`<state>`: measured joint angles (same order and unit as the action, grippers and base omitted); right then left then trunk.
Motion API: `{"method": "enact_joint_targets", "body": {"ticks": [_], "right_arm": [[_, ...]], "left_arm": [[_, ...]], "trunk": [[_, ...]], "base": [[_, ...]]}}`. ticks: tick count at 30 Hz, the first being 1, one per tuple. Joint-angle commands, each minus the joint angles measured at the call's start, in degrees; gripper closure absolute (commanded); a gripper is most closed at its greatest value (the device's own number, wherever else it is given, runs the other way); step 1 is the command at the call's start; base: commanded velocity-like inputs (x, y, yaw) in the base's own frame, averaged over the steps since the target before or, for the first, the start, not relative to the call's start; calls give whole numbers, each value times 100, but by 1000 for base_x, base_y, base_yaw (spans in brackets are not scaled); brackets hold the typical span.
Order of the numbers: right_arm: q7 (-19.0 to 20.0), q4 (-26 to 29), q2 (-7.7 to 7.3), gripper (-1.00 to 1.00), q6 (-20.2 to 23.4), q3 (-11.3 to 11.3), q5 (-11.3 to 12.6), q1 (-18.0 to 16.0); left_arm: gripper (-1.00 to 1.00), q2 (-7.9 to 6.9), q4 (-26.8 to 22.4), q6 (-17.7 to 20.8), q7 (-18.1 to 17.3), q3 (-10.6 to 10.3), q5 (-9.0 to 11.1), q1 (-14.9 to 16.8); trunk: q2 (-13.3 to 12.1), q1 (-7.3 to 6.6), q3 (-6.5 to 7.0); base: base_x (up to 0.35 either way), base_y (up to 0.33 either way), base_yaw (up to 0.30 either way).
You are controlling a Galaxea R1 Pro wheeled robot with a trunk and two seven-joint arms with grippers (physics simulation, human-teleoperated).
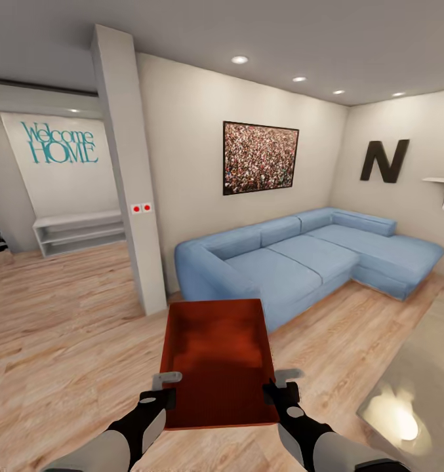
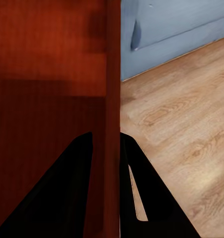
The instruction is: Move the two storage containers from the living room to the garage. In the garage, place one container on the floor and stack the other container on top of it (either order is fine).
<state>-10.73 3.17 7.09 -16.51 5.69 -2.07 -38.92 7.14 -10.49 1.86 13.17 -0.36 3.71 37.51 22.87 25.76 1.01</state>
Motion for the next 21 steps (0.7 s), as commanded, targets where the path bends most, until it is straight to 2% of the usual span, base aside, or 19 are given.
{"method": "enact_joint_targets", "body": {"ticks": [1, 21], "right_arm": [[-34, -1, -15, 100, -11, -253, -4, -1], [-34, -1, -15, 100, -11, -253, 5, -1]], "left_arm": [[100, -265, -20, 25, 51, 212, -2, 2], [100, -289, -13, 25, 45, 212, -1, 2]], "trunk": [[5, 2, -2], [5, 2, -2]], "base": [[0, 0, 278], [0, 0, 278]]}}
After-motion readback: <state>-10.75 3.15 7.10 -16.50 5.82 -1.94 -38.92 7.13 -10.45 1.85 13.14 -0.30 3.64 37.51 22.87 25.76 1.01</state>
